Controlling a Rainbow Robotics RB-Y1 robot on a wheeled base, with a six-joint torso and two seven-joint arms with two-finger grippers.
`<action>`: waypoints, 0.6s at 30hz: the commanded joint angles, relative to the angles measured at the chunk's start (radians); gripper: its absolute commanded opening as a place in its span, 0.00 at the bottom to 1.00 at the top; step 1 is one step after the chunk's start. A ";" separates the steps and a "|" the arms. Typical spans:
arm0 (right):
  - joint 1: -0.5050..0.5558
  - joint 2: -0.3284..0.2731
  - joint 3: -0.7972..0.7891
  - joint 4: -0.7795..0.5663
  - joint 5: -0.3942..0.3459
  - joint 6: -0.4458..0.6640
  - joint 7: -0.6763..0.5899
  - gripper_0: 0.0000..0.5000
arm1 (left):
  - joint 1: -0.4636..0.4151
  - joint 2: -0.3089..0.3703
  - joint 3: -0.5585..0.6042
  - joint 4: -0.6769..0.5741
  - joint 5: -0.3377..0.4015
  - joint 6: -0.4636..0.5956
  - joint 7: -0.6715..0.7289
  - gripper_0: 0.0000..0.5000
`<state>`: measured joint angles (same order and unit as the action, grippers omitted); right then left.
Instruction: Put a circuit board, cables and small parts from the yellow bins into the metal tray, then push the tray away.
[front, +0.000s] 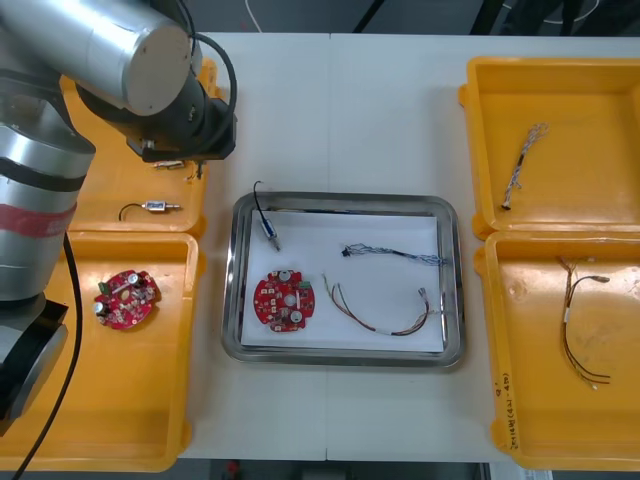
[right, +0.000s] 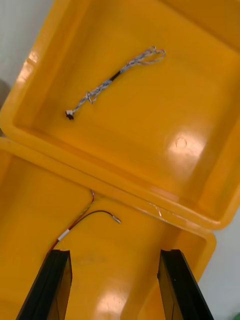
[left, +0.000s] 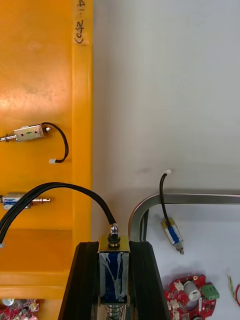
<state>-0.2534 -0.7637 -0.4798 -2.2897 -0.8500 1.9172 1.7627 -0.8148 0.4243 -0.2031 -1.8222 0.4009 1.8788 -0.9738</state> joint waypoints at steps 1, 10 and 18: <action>0.083 -0.031 -0.056 -0.031 0.012 0.003 -0.128 1.00 | 0.039 -0.050 -0.056 -0.034 -0.045 -0.052 0.067 0.00; 0.146 0.007 -0.092 -0.022 0.006 0.003 -0.258 1.00 | 0.082 -0.117 -0.114 -0.034 -0.080 -0.122 0.092 0.00; 0.151 0.061 -0.140 0.007 0.000 0.003 -0.269 1.00 | 0.135 -0.127 -0.180 -0.032 -0.083 -0.199 0.122 0.00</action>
<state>-0.1154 -0.7313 -0.5706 -2.2803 -0.8488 1.9172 1.5121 -0.7086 0.3196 -0.3531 -1.8222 0.3278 1.7085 -0.9692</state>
